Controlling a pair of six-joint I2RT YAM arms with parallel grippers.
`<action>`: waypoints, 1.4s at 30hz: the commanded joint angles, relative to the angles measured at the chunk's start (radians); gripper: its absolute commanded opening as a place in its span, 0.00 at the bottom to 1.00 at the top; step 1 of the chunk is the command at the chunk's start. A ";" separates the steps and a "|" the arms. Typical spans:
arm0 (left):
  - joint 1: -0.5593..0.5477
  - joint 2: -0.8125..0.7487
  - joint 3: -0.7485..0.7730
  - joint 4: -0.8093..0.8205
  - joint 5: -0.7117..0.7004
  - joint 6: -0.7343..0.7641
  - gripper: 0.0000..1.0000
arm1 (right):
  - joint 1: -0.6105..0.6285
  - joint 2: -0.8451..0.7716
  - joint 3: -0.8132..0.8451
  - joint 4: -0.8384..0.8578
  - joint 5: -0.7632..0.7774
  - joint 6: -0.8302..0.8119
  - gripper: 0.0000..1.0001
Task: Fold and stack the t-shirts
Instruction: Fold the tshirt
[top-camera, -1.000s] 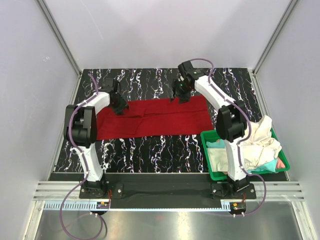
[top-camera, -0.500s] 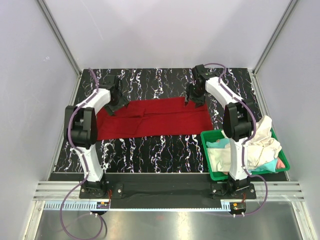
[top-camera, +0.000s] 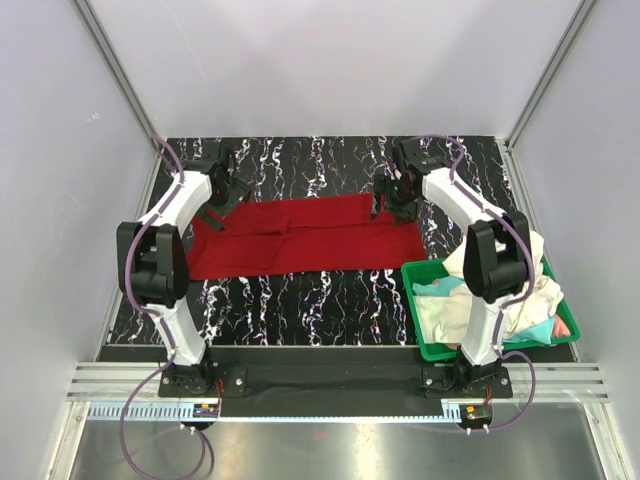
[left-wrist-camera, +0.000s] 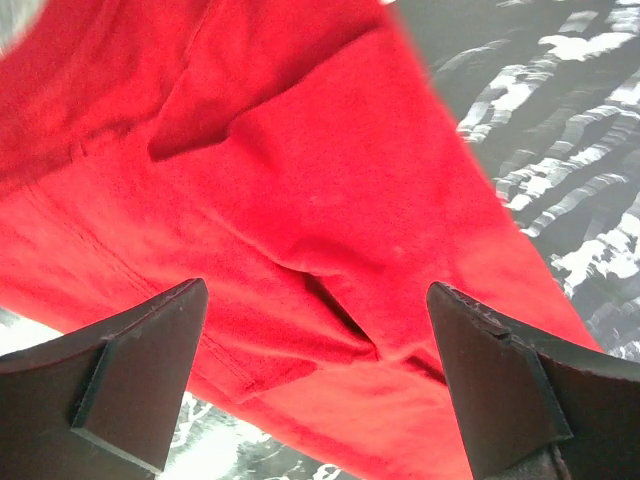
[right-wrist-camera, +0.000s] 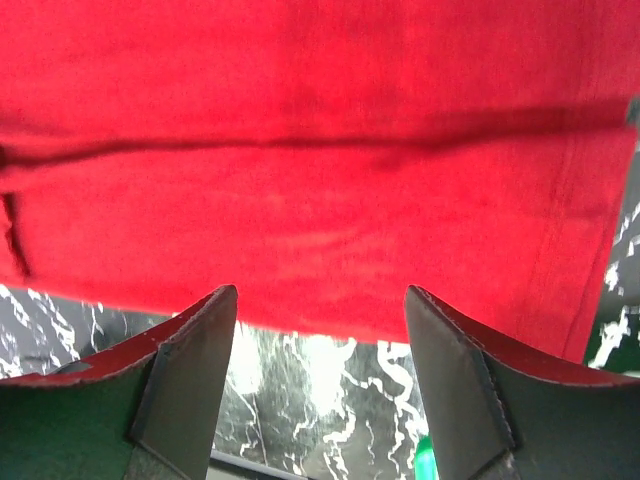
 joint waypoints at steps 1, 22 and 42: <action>-0.005 0.044 0.041 -0.073 -0.011 -0.198 0.99 | 0.010 -0.123 -0.077 0.067 -0.042 0.000 0.75; 0.029 0.353 0.257 -0.448 -0.092 -0.557 0.99 | 0.010 -0.171 -0.122 0.068 -0.050 -0.048 0.76; 0.098 0.680 0.822 -0.095 -0.097 0.139 0.99 | 0.010 0.122 0.174 -0.013 -0.050 -0.107 0.77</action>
